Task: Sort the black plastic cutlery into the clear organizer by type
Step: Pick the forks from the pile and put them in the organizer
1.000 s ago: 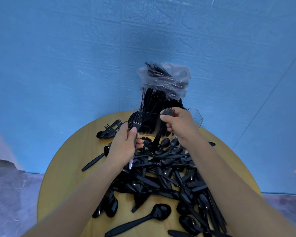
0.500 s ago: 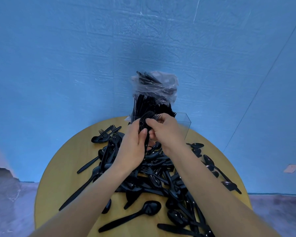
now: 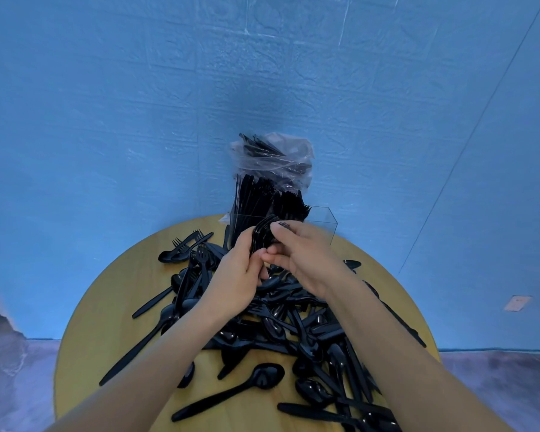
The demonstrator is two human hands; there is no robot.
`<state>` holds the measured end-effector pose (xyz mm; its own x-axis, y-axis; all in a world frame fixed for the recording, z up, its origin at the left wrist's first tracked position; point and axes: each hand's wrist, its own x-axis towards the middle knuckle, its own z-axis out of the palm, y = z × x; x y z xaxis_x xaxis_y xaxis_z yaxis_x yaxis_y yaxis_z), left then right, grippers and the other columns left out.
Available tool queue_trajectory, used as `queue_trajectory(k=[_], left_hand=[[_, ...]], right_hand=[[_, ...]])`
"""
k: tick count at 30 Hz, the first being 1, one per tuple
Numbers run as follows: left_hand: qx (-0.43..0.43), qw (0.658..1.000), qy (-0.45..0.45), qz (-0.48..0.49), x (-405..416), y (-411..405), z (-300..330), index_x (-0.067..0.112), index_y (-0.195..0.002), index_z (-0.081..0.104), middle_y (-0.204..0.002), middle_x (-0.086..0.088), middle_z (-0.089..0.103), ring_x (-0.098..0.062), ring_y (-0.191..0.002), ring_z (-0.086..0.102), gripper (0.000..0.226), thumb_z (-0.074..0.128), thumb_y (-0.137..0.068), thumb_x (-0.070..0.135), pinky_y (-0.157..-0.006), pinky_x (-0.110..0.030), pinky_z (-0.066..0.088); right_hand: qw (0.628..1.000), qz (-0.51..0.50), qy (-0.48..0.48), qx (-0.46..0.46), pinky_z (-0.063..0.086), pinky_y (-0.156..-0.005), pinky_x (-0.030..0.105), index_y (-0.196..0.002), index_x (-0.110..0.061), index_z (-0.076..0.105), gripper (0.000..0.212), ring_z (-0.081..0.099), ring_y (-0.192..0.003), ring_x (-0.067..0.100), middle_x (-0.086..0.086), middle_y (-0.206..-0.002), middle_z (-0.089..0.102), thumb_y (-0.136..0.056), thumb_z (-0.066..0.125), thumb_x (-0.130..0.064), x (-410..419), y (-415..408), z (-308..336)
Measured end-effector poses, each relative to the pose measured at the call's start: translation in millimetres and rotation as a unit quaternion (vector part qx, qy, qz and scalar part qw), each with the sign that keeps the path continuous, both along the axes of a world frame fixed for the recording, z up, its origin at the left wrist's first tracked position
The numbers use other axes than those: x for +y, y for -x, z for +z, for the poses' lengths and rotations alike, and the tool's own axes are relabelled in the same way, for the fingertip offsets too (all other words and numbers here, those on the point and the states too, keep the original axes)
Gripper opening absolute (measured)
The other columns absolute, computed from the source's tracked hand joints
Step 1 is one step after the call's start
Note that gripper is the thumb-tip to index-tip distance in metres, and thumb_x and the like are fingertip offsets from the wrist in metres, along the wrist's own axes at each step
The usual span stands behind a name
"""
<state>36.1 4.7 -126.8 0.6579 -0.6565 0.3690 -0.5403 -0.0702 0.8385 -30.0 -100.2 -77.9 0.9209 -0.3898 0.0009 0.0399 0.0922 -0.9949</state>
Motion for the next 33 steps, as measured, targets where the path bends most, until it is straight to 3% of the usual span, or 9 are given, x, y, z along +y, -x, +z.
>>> queue_trajectory(k=[3, 7, 9, 12, 17, 22, 27, 29, 33], left_hand=[[0.036, 0.999, 0.019, -0.028, -0.3, 4.1, 2.1, 0.017, -0.129, 0.042, -0.072, 0.000, 0.054, -0.007, -0.062, 0.051, 0.029, 0.036, -0.101, 0.014, -0.059, -0.022, 0.045], [0.161, 0.981, 0.056, -0.093, -1.1, 16.8, 10.5, 0.016, -0.108, 0.048, -0.080, 0.001, 0.052, -0.004, -0.055, 0.043, 0.017, 0.033, -0.101, 0.009, -0.050, -0.019, 0.038], [0.213, 0.968, 0.068, -0.115, -0.7, 19.8, 15.5, 0.016, -0.099, 0.046, -0.077, 0.001, 0.049, -0.003, -0.052, 0.038, 0.015, 0.033, -0.101, 0.010, -0.046, -0.017, 0.033], [0.223, 0.964, 0.058, -0.132, -0.3, 18.1, 20.8, 0.012, -0.098, 0.045, -0.073, 0.003, 0.046, -0.003, -0.048, 0.035, 0.011, 0.035, -0.101, 0.013, -0.044, -0.016, 0.030], [0.255, 0.950, 0.025, -0.179, -1.4, 8.2, 26.5, 0.008, -0.101, 0.045, -0.069, 0.005, 0.045, -0.003, -0.048, 0.033, 0.011, 0.036, -0.101, 0.015, -0.042, -0.015, 0.028], [0.137, 0.971, -0.077, -0.178, -15.5, -4.3, 26.6, 0.014, -0.106, 0.046, -0.074, 0.004, 0.049, -0.001, -0.051, 0.043, 0.011, 0.038, -0.101, 0.019, -0.049, -0.019, 0.042], [-0.154, 0.969, -0.183, -0.056, -23.9, -9.7, 17.3, 0.016, -0.116, 0.044, -0.075, 0.004, 0.055, -0.010, -0.059, 0.051, 0.029, 0.031, -0.100, 0.036, -0.058, -0.031, 0.047], [-0.166, 0.972, -0.164, -0.043, -27.8, -11.4, 12.4, 0.014, -0.115, 0.044, -0.070, 0.003, 0.052, -0.013, -0.058, 0.048, 0.030, 0.029, -0.101, 0.035, -0.057, -0.032, 0.042], [-0.044, 0.988, -0.100, -0.114, -35.7, -22.4, 10.9, 0.011, -0.100, 0.049, -0.062, 0.009, 0.041, -0.003, -0.049, 0.037, 0.022, 0.034, -0.101, 0.027, -0.050, -0.016, 0.030]], right_hand=[[0.995, -0.022, 0.093, -0.004, 0.053, -0.060, 0.017, -0.104, -0.005, 0.058, 0.014, 0.055, -0.054, 0.003, 0.003, -0.070, 0.051, -0.096, 0.052, -0.015, -4.7, 5.2, -0.9], [0.975, -0.042, 0.215, -0.032, 0.041, -0.048, 0.012, -0.126, -0.013, 0.048, 0.033, 0.049, -0.043, -0.002, -0.001, -0.078, 0.050, -0.094, 0.056, -0.018, -7.5, 10.8, 2.2], [0.961, -0.029, 0.270, -0.057, 0.039, -0.047, 0.012, -0.124, -0.013, 0.049, 0.030, 0.049, -0.042, -0.001, -0.004, -0.074, 0.052, -0.095, 0.055, -0.018, -7.7, 11.2, 2.2], [0.922, -0.030, 0.378, -0.077, 0.039, -0.060, 0.011, -0.117, -0.015, 0.054, 0.023, 0.053, -0.060, -0.003, -0.011, -0.081, 0.055, -0.095, 0.055, -0.024, -12.8, 6.5, 0.1], [0.928, 0.028, 0.359, -0.096, 0.038, -0.053, 0.008, -0.098, -0.014, 0.057, 0.007, 0.052, -0.053, -0.003, -0.019, -0.064, 0.056, -0.092, 0.060, -0.014, -31.7, 8.1, -0.4], [0.910, -0.020, 0.407, -0.079, 0.039, -0.058, 0.011, -0.084, -0.013, 0.057, 0.009, 0.049, -0.061, 0.000, -0.009, -0.072, 0.055, -0.090, 0.062, -0.016, -51.0, 2.2, -3.9], [0.912, -0.099, 0.392, -0.071, 0.035, -0.056, 0.013, -0.081, -0.018, 0.056, 0.012, 0.046, -0.057, -0.001, -0.013, -0.065, 0.051, -0.091, 0.060, -0.022, -63.1, -4.5, -10.4], [0.919, -0.089, 0.378, -0.069, 0.034, -0.053, 0.014, -0.085, -0.021, 0.056, 0.010, 0.044, -0.052, 0.001, -0.015, -0.059, 0.049, -0.094, 0.057, -0.025, -62.8, -7.0, -11.8], [0.949, -0.021, 0.313, -0.044, 0.035, -0.044, 0.017, -0.097, -0.014, 0.057, 0.007, 0.042, -0.043, 0.004, -0.016, -0.048, 0.049, -0.093, 0.058, -0.020, -72.2, -8.0, -9.4]])
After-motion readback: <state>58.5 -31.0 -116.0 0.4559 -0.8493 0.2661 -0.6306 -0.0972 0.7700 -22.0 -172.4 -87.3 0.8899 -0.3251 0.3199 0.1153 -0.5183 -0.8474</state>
